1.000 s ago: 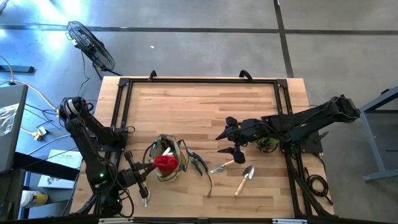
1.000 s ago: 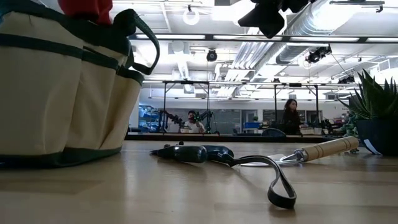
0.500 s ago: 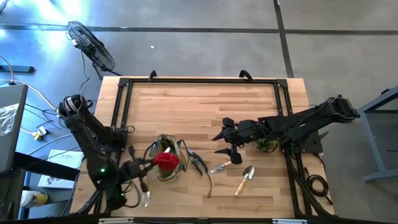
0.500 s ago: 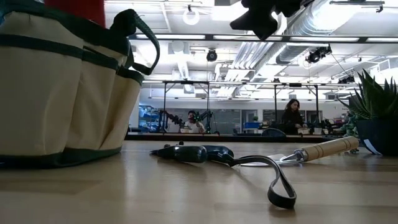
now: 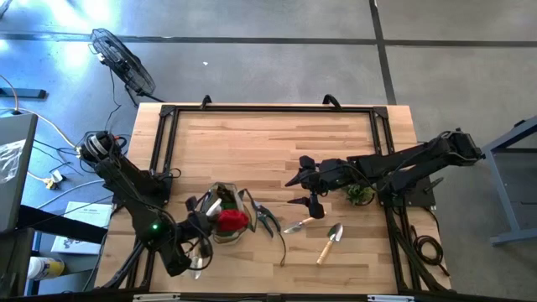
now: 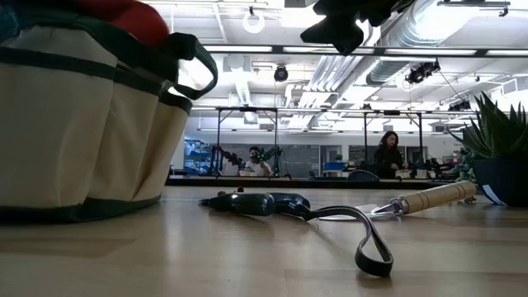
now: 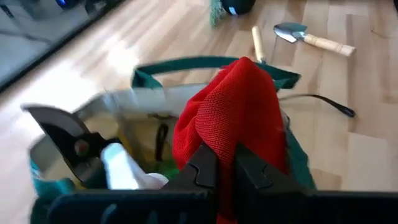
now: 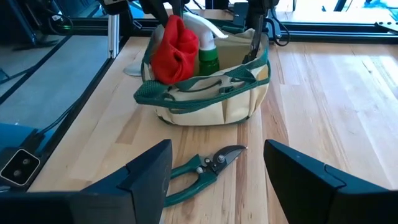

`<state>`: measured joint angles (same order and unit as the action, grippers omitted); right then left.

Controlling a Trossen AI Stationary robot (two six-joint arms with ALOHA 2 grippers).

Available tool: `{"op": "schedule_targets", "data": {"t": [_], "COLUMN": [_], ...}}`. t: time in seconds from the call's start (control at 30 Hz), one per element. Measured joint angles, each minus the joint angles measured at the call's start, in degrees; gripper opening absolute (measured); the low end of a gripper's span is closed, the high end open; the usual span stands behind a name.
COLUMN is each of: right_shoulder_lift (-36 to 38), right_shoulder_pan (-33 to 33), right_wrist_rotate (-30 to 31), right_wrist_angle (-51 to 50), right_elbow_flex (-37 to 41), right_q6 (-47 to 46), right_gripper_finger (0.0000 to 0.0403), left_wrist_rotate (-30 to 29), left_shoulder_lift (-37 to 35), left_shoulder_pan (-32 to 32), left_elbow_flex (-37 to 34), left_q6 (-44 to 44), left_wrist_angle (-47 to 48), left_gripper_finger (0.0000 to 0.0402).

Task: Pick & Place Garden tools in Gardening bag
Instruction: Put the red gloves into the brown gardening bag

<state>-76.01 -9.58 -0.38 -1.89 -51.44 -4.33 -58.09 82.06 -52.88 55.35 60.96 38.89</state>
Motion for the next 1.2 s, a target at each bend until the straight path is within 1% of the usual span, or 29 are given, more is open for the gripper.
{"op": "schedule_targets", "data": {"t": [0.1,0.17,0.3,0.43,0.83,1.0,1.07,1.2], "right_shoulder_lift": [0.00,0.00,0.00,0.00,-0.13,-0.40,-0.44,-0.44], "right_shoulder_pan": [0.00,0.00,0.00,0.00,0.00,0.00,0.00,0.00], "right_wrist_rotate": [-0.02,-0.02,-0.02,-0.20,-0.22,-1.31,-1.39,-1.41], "right_wrist_angle": [0.00,0.00,-0.01,-0.02,-0.97,-1.61,-1.75,-1.77], "right_elbow_flex": [0.00,0.00,0.00,0.00,-0.02,-0.02,-0.02,-0.02], "right_q6": [0.04,0.04,0.04,0.04,-0.10,-0.05,0.04,0.06], "right_gripper_finger": [0.0245,0.0245,0.0245,0.0245,0.0245,0.0245,0.0245,0.0245], "left_wrist_rotate": [2.77,3.28,1.60,-2.43,-1.62,-0.63,-0.48,0.78], "left_shoulder_lift": [-0.02,-0.02,-0.01,0.00,-0.15,-0.15,-0.15,-0.15], "left_shoulder_pan": [0.00,-0.15,-0.42,-0.38,-0.79,-0.75,-0.74,-0.74], "left_elbow_flex": [0.02,0.02,0.02,0.02,0.11,0.12,0.78,4.08], "left_q6": [2.17,2.40,1.72,0.83,12.61,14.92,16.99,23.12], "left_wrist_angle": [0.12,0.23,0.30,0.58,3.33,3.45,6.10,15.92], "left_gripper_finger": [0.0010,0.0010,0.0011,0.0011,0.0009,0.0008,0.0008,0.0008]}}
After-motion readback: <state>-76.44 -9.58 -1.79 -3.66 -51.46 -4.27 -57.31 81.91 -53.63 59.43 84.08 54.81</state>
